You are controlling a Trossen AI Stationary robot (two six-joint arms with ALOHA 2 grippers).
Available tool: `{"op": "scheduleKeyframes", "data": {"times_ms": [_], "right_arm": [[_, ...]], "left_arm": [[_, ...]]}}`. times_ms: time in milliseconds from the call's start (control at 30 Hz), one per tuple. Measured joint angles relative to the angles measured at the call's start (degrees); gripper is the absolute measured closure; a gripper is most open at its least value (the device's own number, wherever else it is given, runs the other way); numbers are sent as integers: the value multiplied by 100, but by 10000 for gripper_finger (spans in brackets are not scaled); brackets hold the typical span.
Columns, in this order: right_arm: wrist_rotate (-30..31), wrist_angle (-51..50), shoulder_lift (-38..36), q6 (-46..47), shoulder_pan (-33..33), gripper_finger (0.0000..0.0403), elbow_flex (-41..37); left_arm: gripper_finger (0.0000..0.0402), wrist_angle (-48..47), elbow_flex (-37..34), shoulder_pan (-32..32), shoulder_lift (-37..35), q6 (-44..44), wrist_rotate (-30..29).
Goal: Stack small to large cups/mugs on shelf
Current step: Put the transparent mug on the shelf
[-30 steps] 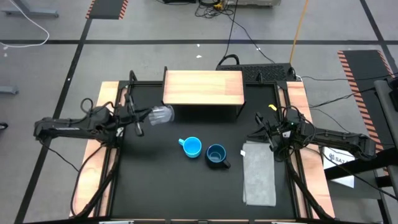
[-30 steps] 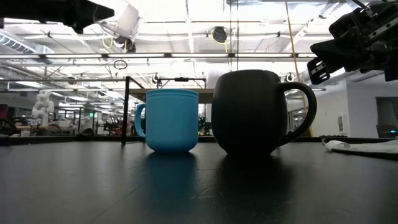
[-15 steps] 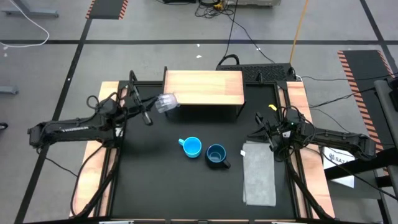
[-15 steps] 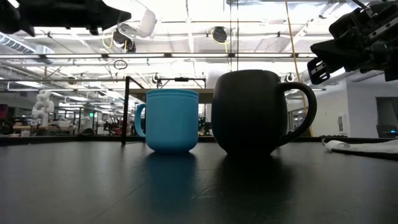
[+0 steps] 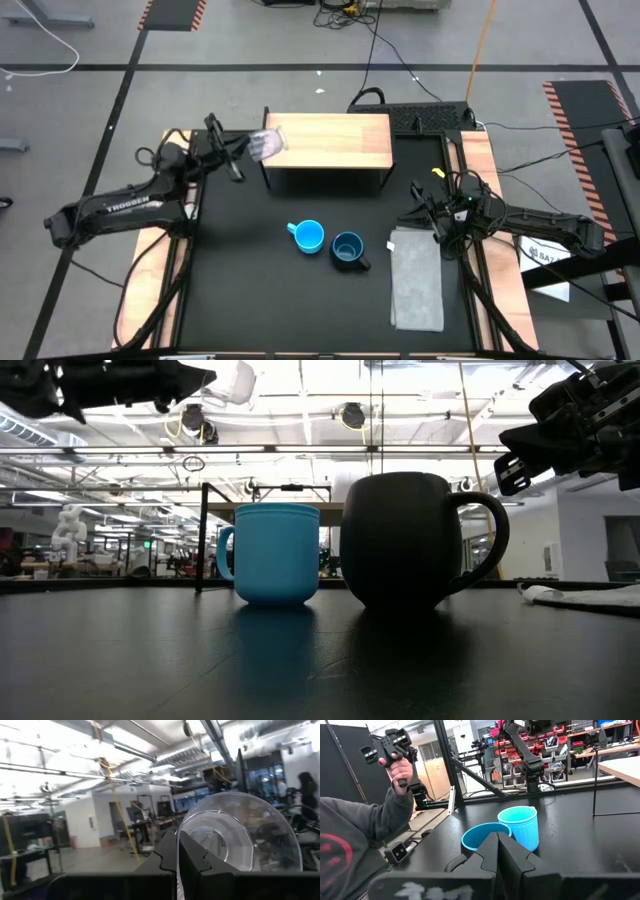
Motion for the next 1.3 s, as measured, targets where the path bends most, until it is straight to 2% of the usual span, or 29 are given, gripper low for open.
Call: {"op": "scheduleKeyframes", "data": {"times_ms": [67,200,333,633,900,1300], "right_arm": [[2,0,0,2,-1,403,0],[0,0,1,0,0,403,-1],[1,0,0,-15,1,403,-1],[2,-2,-1,0,1,403,-1],[1,-3,1,-10,0,403,0],[35,0,1,-48,0,403,-1]], "left_arm": [[401,-354,267,120,109,-45,257],[401,-1172,934,283,394,-41,411],[401,-2151,1637,404,716,175,407],[401,-3552,2757,908,1237,498,267],[401,-5381,3885,1328,1689,844,252],[401,-7328,5522,1390,2756,1308,308]]}}
